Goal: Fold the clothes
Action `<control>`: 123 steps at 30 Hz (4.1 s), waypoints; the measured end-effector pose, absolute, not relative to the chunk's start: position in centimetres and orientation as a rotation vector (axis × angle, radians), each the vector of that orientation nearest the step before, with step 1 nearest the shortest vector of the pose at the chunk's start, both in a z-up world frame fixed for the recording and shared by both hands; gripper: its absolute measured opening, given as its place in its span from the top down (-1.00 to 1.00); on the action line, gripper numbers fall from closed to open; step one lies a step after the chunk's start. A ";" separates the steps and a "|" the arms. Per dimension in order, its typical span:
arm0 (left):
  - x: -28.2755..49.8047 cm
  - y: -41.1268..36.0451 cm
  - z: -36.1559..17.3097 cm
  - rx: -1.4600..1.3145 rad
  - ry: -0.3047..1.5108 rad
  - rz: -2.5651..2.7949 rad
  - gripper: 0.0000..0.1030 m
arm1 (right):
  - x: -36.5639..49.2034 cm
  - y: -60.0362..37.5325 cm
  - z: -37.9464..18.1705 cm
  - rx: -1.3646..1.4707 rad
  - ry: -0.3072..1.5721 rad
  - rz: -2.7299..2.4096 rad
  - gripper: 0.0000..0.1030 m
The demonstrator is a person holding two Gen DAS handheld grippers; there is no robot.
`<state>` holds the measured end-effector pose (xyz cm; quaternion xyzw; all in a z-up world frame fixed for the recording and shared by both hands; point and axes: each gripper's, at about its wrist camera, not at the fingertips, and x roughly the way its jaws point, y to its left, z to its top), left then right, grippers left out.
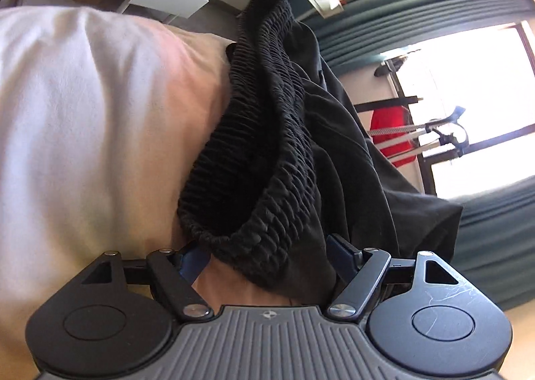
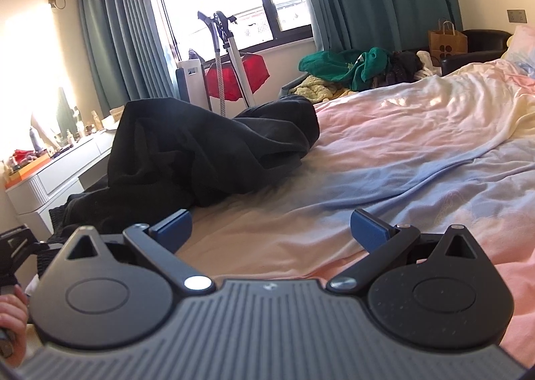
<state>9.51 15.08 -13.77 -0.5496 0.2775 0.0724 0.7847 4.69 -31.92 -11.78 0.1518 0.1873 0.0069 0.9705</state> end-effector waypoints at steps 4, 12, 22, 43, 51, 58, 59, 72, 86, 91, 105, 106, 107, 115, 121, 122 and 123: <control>8.8 15.5 -13.8 -1.233 0.569 0.167 -0.18 | 5.9 -31.2 -12.5 0.292 0.387 0.013 -1.00; 8.2 15.6 -13.0 -1.225 0.544 0.173 0.50 | 7.7 -29.5 -13.5 0.233 0.409 0.017 -1.00; 4.1 13.3 -6.0 -0.973 0.363 0.131 0.68 | 7.2 -29.7 -13.1 0.229 0.392 0.005 -1.00; -4.8 19.5 -5.6 -1.155 0.467 0.435 -0.07 | 6.9 -29.7 -12.5 0.271 0.389 0.050 -1.00; -4.8 17.7 -8.4 -1.227 0.571 0.349 -0.24 | 6.7 -29.3 -12.3 0.268 0.389 0.057 -1.00; -3.2 16.6 -10.8 -1.344 0.559 0.261 -0.25 | 6.4 -29.5 -12.2 0.282 0.396 0.072 -1.00; -3.0 16.5 -10.9 -1.331 0.561 0.268 -0.25 | 6.5 -29.6 -12.2 0.294 0.402 0.081 -1.00; 0.9 16.3 -11.5 -1.268 0.593 0.272 -0.21 | 17.9 -29.6 -15.3 0.470 0.528 0.114 -0.91; 3.7 17.5 -12.8 -1.215 0.612 0.233 -0.16 | 26.5 -31.3 -16.9 0.647 0.409 0.042 0.63; 3.6 18.1 -11.8 -1.181 0.664 0.198 0.01 | 22.7 -31.4 -13.2 0.598 0.306 0.009 0.79; 3.5 18.8 -8.9 -1.121 0.664 0.190 0.18 | 8.6 -35.6 -2.7 0.469 0.074 -0.073 0.84; 3.3 18.8 -9.0 -1.122 0.664 0.189 0.18 | 8.1 -35.6 -2.0 0.438 0.054 -0.074 0.84; 3.2 18.7 -9.0 -1.122 0.664 0.187 0.18 | 7.7 -35.4 -1.3 0.403 0.032 -0.075 0.84; 2.8 18.2 -9.2 -1.091 0.669 0.192 0.10 | 11.0 -34.4 -2.5 0.132 0.064 -0.150 0.84; 3.3 17.8 -9.6 -1.076 0.676 0.213 0.08 | 12.6 -40.2 -9.2 0.396 0.315 -0.172 0.76; 3.3 17.9 -9.7 -1.073 0.675 0.214 0.08 | 12.3 -41.0 -9.6 0.451 0.336 -0.161 0.70; 3.3 17.9 -9.8 -1.074 0.675 0.216 0.07 | 11.6 -41.7 -9.6 0.505 0.342 -0.137 0.63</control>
